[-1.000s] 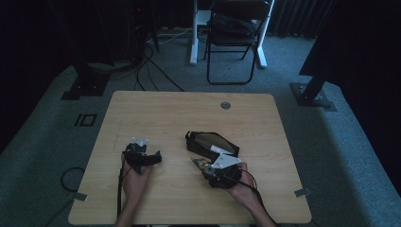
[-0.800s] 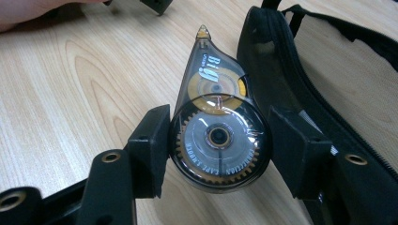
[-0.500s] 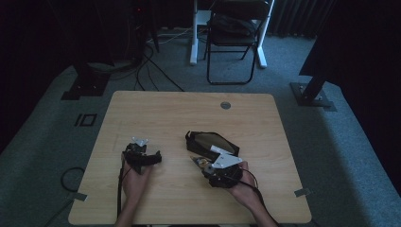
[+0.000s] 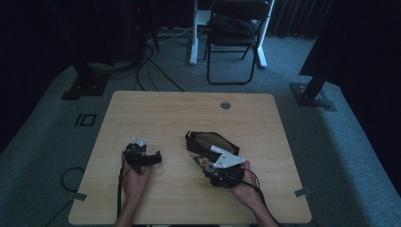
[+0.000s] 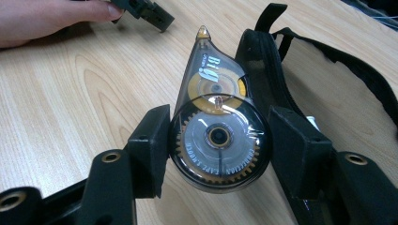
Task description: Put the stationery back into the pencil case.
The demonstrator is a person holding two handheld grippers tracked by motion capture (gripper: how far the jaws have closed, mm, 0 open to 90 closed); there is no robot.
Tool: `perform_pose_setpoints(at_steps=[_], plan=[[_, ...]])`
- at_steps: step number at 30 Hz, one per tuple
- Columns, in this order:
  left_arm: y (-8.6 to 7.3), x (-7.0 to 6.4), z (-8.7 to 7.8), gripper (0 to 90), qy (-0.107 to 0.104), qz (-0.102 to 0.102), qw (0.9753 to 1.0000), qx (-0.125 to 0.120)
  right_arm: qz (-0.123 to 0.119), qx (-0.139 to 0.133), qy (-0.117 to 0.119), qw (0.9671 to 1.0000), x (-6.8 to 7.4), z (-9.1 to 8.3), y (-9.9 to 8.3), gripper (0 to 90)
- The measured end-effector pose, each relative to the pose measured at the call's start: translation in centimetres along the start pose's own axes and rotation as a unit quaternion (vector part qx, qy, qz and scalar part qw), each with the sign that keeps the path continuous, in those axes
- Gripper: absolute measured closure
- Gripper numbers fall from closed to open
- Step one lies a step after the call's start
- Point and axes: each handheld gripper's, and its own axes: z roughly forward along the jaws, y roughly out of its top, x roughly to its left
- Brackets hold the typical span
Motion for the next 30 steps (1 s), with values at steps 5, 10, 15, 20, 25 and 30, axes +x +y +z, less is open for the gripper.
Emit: perform_pose_setpoints(at_steps=[5,10,15,20,25,30], plan=[[0.0,0.0,0.0,2.7,0.0,0.0,1.0,0.0,-0.001,-0.002,-0.002,1.0,-0.2,-0.2,0.1,41.7],[0.0,0.0,0.0,2.7,0.0,0.0,1.0,0.0,0.001,-0.006,-0.005,1.0,-0.3,-0.5,0.2,41.7],[0.0,0.0,0.0,2.8,0.0,0.0,1.0,0.0,0.001,-0.008,-0.007,0.9999,-0.5,-0.8,0.3,41.7],[0.0,0.0,0.0,2.7,0.0,0.0,1.0,0.0,0.003,-0.01,-0.01,0.9999,-0.7,-1.0,0.3,41.7],[0.0,0.0,0.0,2.7,0.0,0.0,1.0,0.0,0.003,-0.012,-0.013,0.9998,-0.9,-1.2,0.3,41.7],[0.0,0.0,0.0,2.8,0.0,0.0,1.0,0.0,0.006,-0.013,-0.017,0.9998,-1.1,-1.4,0.3,41.7]])
